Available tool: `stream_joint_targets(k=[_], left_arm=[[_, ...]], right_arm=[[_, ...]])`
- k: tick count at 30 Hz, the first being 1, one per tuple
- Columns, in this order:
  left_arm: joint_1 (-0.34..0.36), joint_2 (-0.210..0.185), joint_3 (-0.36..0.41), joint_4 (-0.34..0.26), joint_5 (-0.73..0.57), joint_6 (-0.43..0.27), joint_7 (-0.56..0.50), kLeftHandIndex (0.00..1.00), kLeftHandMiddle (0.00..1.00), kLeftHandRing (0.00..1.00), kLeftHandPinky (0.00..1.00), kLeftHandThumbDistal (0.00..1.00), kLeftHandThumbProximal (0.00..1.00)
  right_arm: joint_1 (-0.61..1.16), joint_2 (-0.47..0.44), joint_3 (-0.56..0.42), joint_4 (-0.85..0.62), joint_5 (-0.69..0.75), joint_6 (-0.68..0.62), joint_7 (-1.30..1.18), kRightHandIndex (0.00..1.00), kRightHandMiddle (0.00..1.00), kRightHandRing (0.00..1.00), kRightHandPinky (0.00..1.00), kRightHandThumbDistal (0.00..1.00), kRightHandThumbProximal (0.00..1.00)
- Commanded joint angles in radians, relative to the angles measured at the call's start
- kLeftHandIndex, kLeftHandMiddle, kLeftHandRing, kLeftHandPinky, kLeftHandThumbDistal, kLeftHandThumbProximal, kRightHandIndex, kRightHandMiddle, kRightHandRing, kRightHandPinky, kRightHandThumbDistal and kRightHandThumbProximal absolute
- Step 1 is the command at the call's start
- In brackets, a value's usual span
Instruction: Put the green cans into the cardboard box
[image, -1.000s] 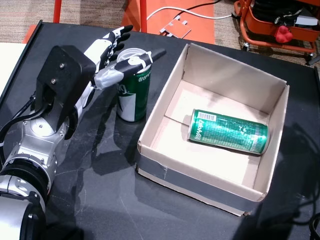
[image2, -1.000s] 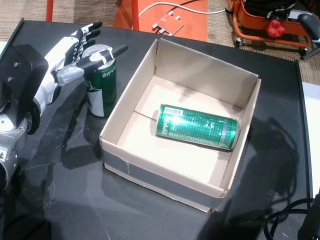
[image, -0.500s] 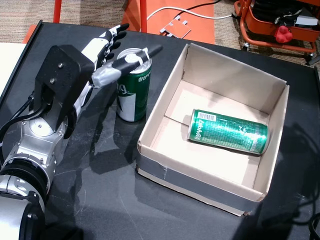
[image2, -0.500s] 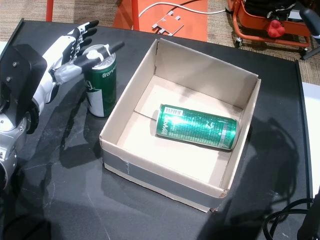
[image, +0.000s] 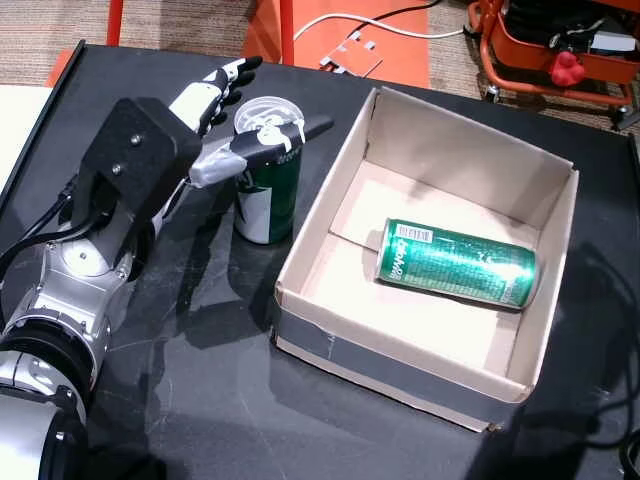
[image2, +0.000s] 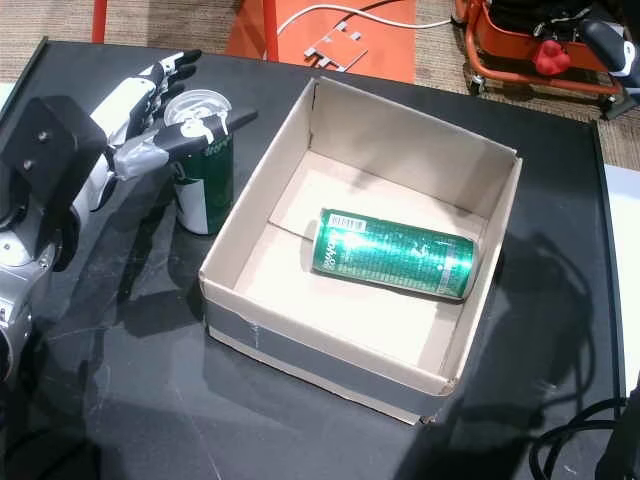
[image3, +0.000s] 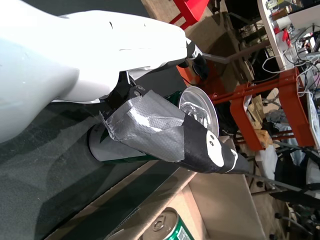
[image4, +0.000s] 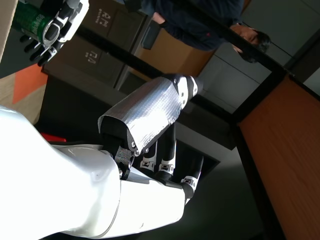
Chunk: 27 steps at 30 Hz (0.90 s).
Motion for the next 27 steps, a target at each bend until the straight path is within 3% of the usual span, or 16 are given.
stream_joint_targets(k=[1, 9, 17, 23, 27], left_arm=[[0.023, 0.002, -0.005, 0.003, 0.004, 0.002, 0.004, 1.00, 1.00, 1.00, 1.00, 1.00, 0.50], [0.023, 0.000, 0.007, 0.002, -0.011, 0.002, -0.008, 1.00, 1.00, 1.00, 1.00, 1.00, 0.50], [0.023, 0.005, -0.009, 0.002, 0.007, 0.002, 0.015, 1.00, 1.00, 1.00, 1.00, 1.00, 0.54], [0.026, 0.010, -0.036, 0.003, 0.034, 0.004, 0.046, 1.00, 1.00, 1.00, 1.00, 1.00, 0.58], [0.030, 0.008, -0.037, 0.004, 0.030, 0.000, 0.045, 1.00, 1.00, 1.00, 1.00, 1.00, 0.56]], right_arm=[[0.000, -0.016, -0.001, 0.003, -0.002, 0.019, -0.004, 0.91, 0.44, 0.48, 0.80, 0.89, 0.72], [0.004, -0.013, -0.001, -0.008, -0.007, -0.003, -0.009, 0.93, 0.44, 0.47, 0.81, 0.89, 0.78], [0.006, -0.013, 0.005, -0.011, -0.013, -0.001, -0.019, 0.94, 0.44, 0.47, 0.82, 0.89, 0.74], [0.008, -0.014, 0.001, -0.004, -0.007, 0.024, -0.013, 0.95, 0.45, 0.49, 0.81, 0.83, 0.67], [0.017, -0.011, 0.008, -0.013, -0.019, 0.017, -0.034, 0.98, 0.44, 0.48, 0.81, 0.89, 0.70]])
